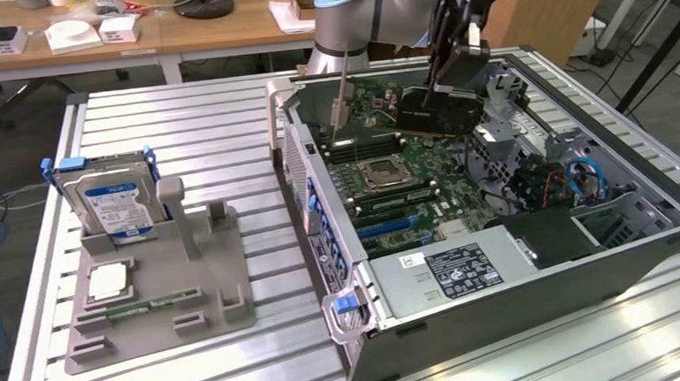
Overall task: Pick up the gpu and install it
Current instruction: 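Insert the gpu into the slot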
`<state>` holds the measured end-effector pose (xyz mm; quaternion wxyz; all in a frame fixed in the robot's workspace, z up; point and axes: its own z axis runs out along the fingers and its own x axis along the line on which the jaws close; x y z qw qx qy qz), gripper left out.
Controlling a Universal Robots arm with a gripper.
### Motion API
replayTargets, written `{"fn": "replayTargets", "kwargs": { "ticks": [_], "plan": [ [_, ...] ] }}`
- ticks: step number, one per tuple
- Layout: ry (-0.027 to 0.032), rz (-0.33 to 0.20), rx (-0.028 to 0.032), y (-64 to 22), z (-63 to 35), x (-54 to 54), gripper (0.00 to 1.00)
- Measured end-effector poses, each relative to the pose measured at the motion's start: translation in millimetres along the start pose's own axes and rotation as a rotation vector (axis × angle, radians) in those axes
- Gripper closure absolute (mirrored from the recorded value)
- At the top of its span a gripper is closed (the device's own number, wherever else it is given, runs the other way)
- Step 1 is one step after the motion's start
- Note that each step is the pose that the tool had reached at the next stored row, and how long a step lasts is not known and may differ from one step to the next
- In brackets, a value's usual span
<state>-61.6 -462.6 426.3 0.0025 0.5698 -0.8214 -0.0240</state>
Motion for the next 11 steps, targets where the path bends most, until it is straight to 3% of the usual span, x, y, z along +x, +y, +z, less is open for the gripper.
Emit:
{"fn": "replayTargets", "kwargs": {
  "ticks": [11],
  "plan": [
    [0.0020,-0.047,-0.0011,0.0,0.0,0.0,0.74]
  ]
}}
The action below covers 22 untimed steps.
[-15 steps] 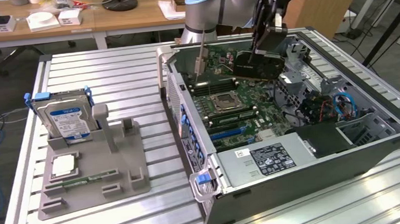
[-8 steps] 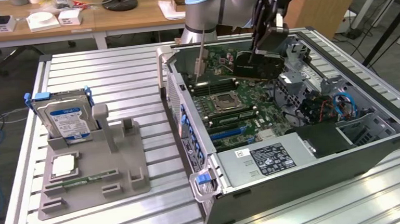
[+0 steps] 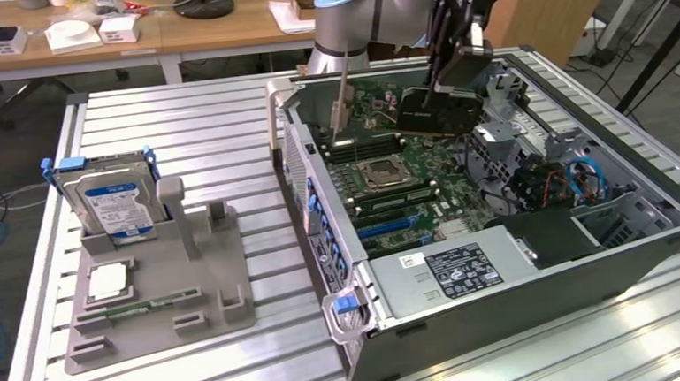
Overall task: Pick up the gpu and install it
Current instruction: 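Insert the gpu into the slot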
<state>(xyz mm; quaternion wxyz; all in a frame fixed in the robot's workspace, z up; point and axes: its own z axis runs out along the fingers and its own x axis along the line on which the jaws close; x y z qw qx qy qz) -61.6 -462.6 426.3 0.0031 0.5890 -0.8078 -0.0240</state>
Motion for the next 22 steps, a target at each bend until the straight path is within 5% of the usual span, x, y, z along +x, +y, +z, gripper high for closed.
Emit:
{"fn": "replayTargets", "kwargs": {
  "ticks": [22],
  "plan": [
    [0.0038,-0.089,-0.0021,0.0,0.0,0.0,0.74]
  ]
}}
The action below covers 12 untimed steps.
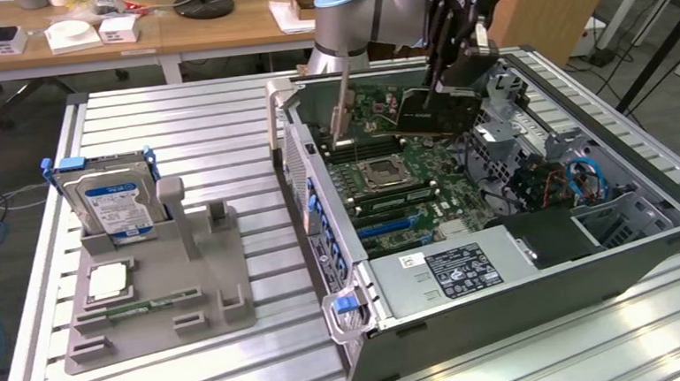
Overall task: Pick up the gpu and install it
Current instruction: 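Insert the gpu into the slot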
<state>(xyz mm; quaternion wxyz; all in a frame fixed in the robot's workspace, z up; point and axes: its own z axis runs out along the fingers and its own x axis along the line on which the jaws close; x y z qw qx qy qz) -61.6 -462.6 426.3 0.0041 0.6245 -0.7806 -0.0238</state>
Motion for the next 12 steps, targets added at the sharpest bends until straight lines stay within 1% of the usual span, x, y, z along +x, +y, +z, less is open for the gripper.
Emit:
{"fn": "replayTargets", "kwargs": {
  "ticks": [12],
  "plan": [
    [0.0021,-0.052,-0.0012,0.0,0.0,0.0,0.74]
  ]
}}
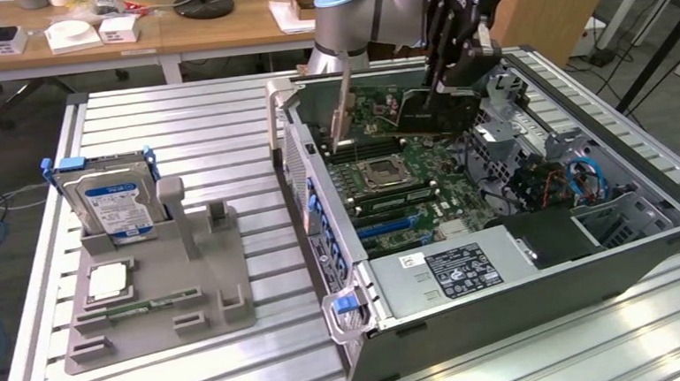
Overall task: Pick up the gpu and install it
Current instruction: 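Insert the gpu into the slot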
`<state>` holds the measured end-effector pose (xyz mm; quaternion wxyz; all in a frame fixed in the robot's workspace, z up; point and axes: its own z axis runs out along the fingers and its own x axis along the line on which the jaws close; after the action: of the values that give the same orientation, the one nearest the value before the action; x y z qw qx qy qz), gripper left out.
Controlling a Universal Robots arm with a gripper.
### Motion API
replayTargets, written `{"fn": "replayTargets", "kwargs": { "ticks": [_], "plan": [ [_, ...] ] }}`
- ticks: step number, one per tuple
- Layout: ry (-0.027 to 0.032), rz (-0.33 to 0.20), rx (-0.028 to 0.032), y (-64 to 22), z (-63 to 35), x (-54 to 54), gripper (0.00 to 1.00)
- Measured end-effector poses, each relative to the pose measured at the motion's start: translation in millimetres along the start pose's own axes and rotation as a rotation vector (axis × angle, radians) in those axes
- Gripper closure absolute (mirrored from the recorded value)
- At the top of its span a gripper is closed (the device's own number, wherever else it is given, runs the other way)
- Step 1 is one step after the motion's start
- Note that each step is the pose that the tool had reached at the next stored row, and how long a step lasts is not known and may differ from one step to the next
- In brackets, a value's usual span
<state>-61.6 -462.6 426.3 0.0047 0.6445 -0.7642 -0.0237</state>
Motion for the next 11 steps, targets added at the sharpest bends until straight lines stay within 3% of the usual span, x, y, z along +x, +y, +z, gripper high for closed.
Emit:
{"fn": "replayTargets", "kwargs": {
  "ticks": [11],
  "plan": [
    [0.0017,-0.038,-0.0010,0.0,0.0,0.0,0.74]
  ]
}}
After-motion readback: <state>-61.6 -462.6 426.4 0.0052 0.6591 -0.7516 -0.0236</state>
